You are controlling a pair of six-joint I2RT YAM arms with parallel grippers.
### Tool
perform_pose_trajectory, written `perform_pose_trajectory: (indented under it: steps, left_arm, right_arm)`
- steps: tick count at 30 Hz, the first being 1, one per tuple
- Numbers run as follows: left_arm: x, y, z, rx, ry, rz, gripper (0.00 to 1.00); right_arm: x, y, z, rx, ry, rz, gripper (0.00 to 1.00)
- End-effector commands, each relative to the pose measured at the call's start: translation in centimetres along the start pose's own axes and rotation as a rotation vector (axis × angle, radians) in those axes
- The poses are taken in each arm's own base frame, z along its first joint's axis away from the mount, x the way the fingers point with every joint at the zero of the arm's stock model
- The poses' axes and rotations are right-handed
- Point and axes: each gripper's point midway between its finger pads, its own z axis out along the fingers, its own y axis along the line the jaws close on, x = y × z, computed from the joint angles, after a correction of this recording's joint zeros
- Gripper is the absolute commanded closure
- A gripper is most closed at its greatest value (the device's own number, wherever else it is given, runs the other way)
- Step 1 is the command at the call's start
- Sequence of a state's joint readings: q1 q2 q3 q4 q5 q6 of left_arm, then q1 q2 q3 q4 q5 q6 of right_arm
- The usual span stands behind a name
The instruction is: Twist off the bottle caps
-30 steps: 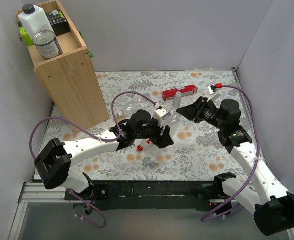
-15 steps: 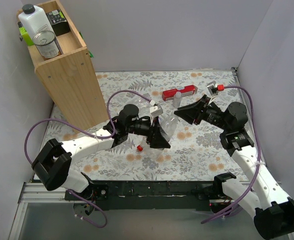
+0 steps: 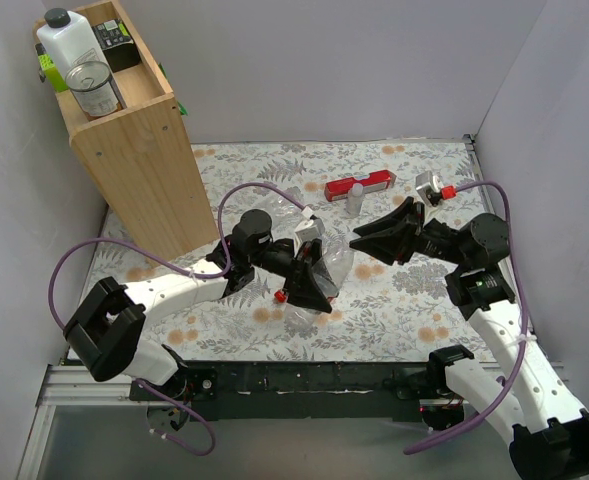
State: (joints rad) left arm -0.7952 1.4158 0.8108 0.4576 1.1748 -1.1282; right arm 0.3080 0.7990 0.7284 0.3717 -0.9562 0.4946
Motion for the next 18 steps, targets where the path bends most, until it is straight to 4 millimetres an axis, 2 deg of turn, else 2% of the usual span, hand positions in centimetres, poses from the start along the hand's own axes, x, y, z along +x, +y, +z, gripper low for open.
perform_pose_trajectory:
  steps: [1, 4, 5, 7, 8, 11, 14, 18]
  left_arm:
    - [-3.4, -0.1, 0.1, -0.061, -0.058, 0.132, 0.68]
    - [-3.7, 1.7, -0.2, -0.169, -0.066, 0.131, 0.69]
    - [-3.8, 2.1, -0.2, -0.199, -0.069, 0.138, 0.69]
    - [-4.0, 3.4, -0.6, -0.282, -0.081, 0.126, 0.69]
    - [-4.2, 4.0, -0.9, -0.317, -0.083, 0.141, 0.69]
    - [-4.4, 5.5, -1.5, -0.427, -0.094, 0.151, 0.69]
    - [-3.9, 7.0, -1.8, -0.552, -0.066, 0.168, 0.69]
    - [-2.9, 8.1, -1.3, -0.686, -0.021, 0.206, 0.69]
  right_arm:
    - [2.2, 0.4, -0.2, -0.040, 0.080, 0.007, 0.99]
    - [1.7, -0.5, -0.1, 0.018, 0.074, 0.015, 0.91]
    - [1.8, -1.0, -0.1, 0.044, 0.077, 0.027, 0.77]
    - [1.5, -1.3, -0.1, 0.071, 0.076, 0.034, 0.58]
    - [1.4, -1.5, -0.1, 0.087, 0.075, 0.041, 0.40]
    - [0.8, -2.0, -0.1, 0.127, 0.062, 0.045, 0.17]
    - [0.1, -2.8, -0.3, 0.199, 0.047, 0.059, 0.10]
    - [-0.4, -4.6, -1.1, 0.347, 0.027, 0.089, 0.08]
